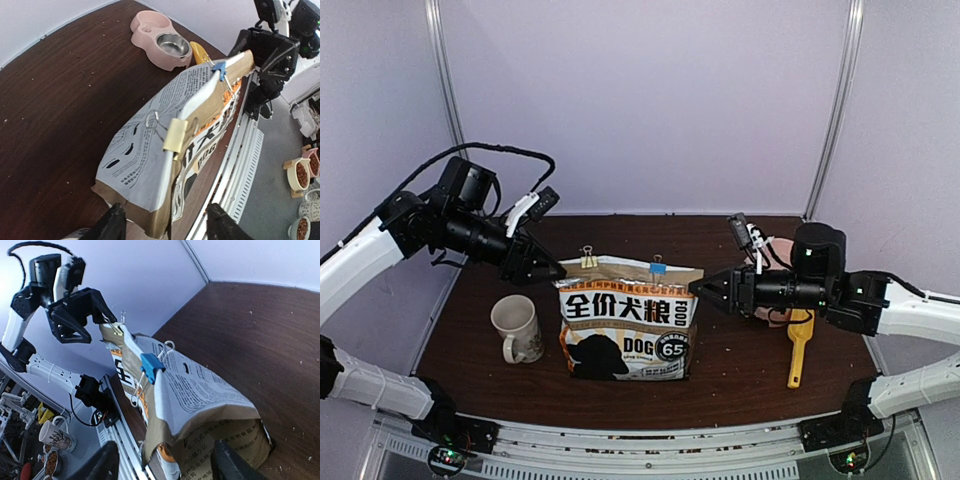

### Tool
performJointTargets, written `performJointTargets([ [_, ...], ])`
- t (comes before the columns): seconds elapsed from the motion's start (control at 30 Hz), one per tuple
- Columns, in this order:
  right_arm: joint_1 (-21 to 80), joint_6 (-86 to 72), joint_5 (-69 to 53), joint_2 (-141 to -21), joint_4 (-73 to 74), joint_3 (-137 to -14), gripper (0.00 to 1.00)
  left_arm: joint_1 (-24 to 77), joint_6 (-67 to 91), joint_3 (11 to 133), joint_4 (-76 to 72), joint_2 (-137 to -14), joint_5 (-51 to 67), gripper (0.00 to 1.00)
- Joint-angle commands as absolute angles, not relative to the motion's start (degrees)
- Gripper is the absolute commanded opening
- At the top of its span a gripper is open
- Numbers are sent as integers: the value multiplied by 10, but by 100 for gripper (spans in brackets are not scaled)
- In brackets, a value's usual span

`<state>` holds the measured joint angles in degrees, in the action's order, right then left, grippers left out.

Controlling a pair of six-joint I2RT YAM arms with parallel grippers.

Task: Serve the pet food

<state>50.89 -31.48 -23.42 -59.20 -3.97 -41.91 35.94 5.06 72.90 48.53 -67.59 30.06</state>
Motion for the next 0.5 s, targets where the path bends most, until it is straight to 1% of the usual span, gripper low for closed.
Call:
performJointTargets([
  [0.0, 517, -240, -161, -557, 98, -486, 76, 357, 5, 751, 451, -661, 296, 71],
  [0.07, 526, -201, -141, -549, 148, -515, 86, 356, -4, 747, 437, -647, 280, 81],
  [0.13, 533, -166, -123, -548, 187, -546, 93, 356, -15, 731, 409, -628, 268, 89],
  [0.2, 539, -136, -114, -559, 225, -577, 95, 356, -30, 715, 384, -617, 265, 95],
  [0.27, 546, -107, -111, -582, 266, -617, 95, 356, -45, 709, 377, -619, 265, 96],
  [0.33, 557, -83, -109, -612, 306, -662, 95, 356, -59, 709, 377, -629, 265, 96],
  [0.4, 575, -61, -88, -644, 347, -705, 95, 356, -67, 702, 373, -637, 263, 93],
  [0.47, 601, -39, -40, -674, 375, -734, 94, 355, -72, 690, 363, -641, 262, 87],
])
